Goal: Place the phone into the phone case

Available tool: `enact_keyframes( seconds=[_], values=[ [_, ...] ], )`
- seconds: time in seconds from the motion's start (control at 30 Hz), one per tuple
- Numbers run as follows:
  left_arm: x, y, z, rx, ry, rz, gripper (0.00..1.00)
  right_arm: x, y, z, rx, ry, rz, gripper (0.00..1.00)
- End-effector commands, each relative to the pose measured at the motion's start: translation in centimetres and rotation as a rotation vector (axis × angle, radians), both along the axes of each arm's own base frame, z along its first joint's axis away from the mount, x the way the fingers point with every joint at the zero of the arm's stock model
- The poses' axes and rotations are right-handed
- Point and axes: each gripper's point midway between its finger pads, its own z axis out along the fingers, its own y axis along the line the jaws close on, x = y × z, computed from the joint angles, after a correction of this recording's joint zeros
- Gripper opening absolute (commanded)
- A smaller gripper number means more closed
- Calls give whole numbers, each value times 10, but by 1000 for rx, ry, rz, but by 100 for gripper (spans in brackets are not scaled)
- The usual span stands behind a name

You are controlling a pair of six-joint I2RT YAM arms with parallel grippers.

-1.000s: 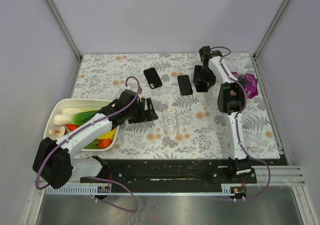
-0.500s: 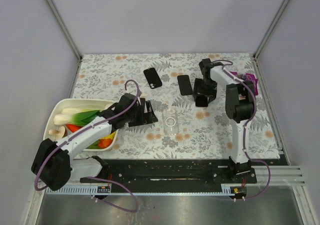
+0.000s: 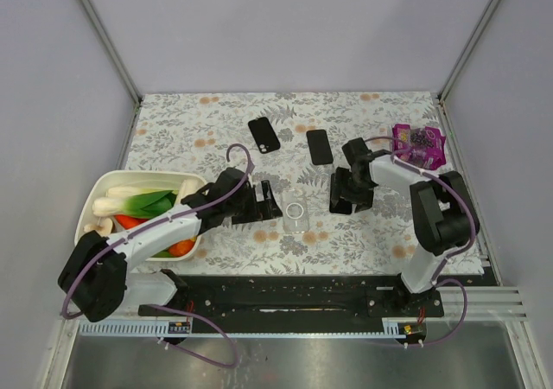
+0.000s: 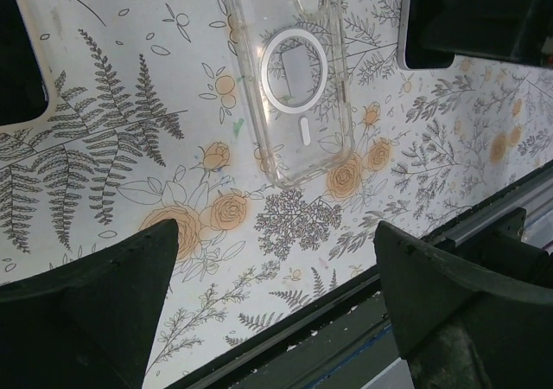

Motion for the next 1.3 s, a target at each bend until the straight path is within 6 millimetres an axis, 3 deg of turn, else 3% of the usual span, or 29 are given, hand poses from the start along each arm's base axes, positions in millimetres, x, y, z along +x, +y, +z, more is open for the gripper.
enact_keyframes(
  seconds=[0.0, 0.07, 0.17, 0.27, 0.4, 0.53, 0.73, 1.03, 1.27],
  values=[
    [8, -7, 0, -21, -22, 15, 98, -23, 11, -7, 46, -39, -35, 44],
    [10, -9, -2, -17, -20, 18, 98, -33, 11, -9, 50, -51, -43, 58],
    [12, -11, -3, -11, -15, 13, 98, -27, 11, -3, 50, -94, -61, 76],
    [14, -12, -5, 4, -9, 10, 98, -10, 5, 10, 16, -178, -97, 90],
    [15, -8, -6, 32, -11, 18, 98, 14, 3, 27, -7, -259, -145, 100],
    [17, -7, -5, 43, -18, 20, 98, 37, 1, 34, -55, -294, -174, 99],
    [19, -6, -9, 60, -11, 21, 98, 58, 5, 26, -81, -289, -199, 99],
    [19, -7, -13, 68, -2, 14, 98, 64, 8, 13, -94, -267, -202, 100],
    [21, -10, -15, 69, 5, 9, 98, 57, 3, 6, -158, -240, -189, 99]
  ],
)
